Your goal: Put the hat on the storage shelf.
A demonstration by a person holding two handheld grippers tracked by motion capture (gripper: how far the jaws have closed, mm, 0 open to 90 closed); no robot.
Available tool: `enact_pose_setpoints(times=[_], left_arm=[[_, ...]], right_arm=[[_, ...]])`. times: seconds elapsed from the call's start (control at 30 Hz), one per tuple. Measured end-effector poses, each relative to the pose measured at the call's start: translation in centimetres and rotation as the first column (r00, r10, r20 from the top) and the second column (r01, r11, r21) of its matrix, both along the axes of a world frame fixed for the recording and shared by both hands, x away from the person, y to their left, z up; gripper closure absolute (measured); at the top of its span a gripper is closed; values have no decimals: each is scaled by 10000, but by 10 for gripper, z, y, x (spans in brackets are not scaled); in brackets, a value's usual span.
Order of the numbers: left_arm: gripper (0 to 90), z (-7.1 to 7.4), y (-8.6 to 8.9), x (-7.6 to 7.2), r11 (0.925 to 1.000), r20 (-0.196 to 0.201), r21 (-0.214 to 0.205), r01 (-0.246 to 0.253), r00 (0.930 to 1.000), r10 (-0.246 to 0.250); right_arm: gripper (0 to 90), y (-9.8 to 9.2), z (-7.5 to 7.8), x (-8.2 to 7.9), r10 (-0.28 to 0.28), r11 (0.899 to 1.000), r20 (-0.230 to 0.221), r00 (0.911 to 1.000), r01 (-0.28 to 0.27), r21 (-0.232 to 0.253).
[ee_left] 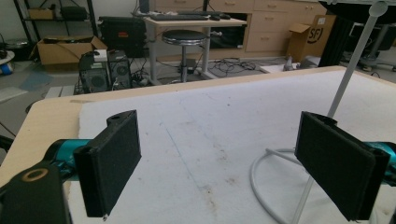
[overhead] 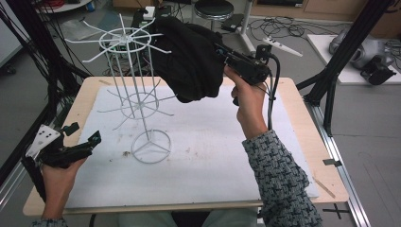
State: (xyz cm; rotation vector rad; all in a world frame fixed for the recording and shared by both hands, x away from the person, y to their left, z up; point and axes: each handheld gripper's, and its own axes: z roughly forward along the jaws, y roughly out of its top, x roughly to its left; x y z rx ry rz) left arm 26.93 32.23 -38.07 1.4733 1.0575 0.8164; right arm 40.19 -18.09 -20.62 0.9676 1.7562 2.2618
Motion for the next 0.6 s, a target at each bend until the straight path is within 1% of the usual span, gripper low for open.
enact_pose_setpoints(times=[0.03, 0.1, 0.17, 0.3, 0.37, 0.5, 0.6], left_arm=[[145, 0, 0, 0, 10000, 4, -10, -3, 10000, 3], [145, 0, 0, 0, 10000, 22, -1, -13, 10000, 13], [145, 1, 0, 0, 10000, 31, -12, -13, 10000, 13], [145, 1, 0, -1, 10000, 44, -11, -4, 10000, 5], [145, 1, 0, 0, 10000, 44, 9, 11, 10000, -11], [145, 1, -1, 0, 10000, 46, -7, 1, 10000, -1], [145, 1, -1, 0, 10000, 26, 26, 17, 10000, -17]], right_arm=[[614, 1, -1, 1, -15, 9998, -36, 10000, 14, -176], [612, 2, -1, 0, 1, 9998, -76, 10000, -3, -192], [605, 3, -2, 0, -50, 9996, 11, 10000, 51, -284], [590, 2, -5, -1, -154, 9996, 1, 9999, 154, -254], [582, 1, -8, 0, -169, 9996, -86, 9998, 167, -246], [561, -1, -13, 1, -316, 9988, -247, 9992, 306, -375], [554, -2, -15, 1, -352, 9987, -267, 9990, 341, -391]])
